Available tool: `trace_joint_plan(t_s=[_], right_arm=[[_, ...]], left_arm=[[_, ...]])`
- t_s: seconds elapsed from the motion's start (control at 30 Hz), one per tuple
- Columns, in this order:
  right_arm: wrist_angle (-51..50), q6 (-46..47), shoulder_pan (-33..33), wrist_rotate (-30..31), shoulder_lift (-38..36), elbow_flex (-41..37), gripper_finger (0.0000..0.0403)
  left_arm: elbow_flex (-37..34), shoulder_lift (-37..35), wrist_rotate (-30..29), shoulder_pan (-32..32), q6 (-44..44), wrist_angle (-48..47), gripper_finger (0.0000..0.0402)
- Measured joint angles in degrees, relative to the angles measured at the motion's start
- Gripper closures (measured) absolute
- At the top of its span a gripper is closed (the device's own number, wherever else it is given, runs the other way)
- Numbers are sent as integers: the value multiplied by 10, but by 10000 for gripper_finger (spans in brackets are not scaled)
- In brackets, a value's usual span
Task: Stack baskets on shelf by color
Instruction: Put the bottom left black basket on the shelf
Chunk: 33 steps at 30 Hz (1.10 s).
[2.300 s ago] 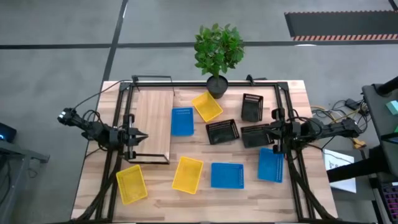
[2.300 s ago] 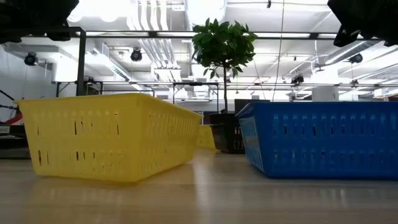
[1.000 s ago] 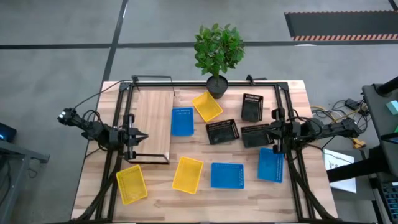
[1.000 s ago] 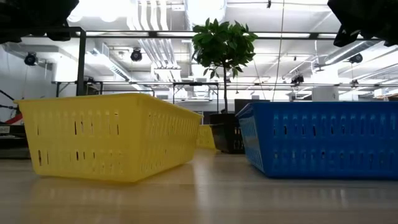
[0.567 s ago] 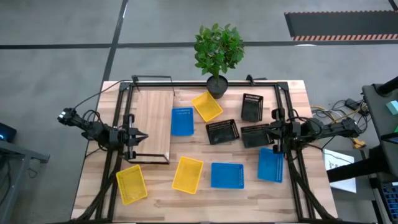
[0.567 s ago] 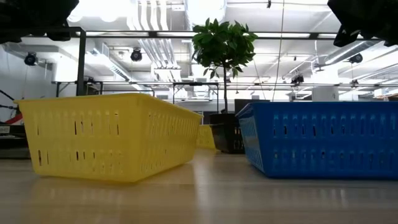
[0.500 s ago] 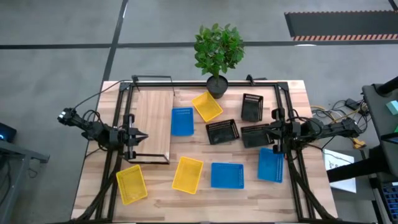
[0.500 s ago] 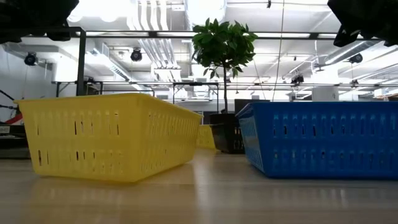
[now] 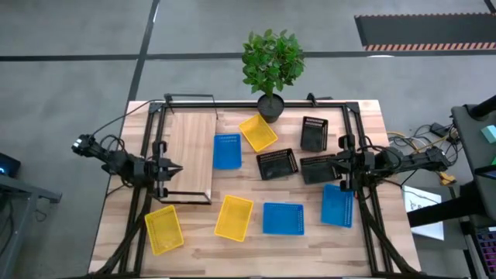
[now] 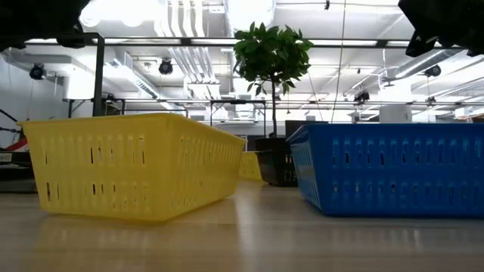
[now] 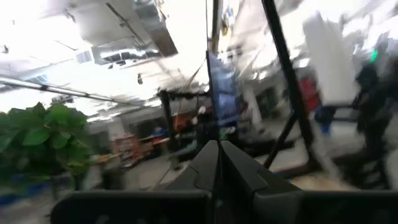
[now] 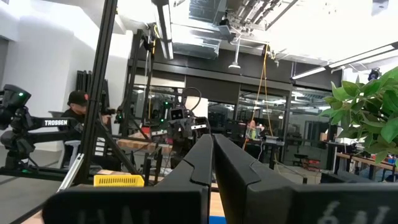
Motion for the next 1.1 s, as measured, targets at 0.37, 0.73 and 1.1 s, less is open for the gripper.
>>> trace_joint_plan(t_s=[0.37,0.73,1.1], right_arm=[[0,0,0,0,0,0,394],[3,306,0,2,0,0,394],[7,291,0,1,0,0,394]], left_arm=[[0,14,232,0,-11,154,400],[0,64,230,0,7,245,400],[0,75,142,0,114,298,400]])
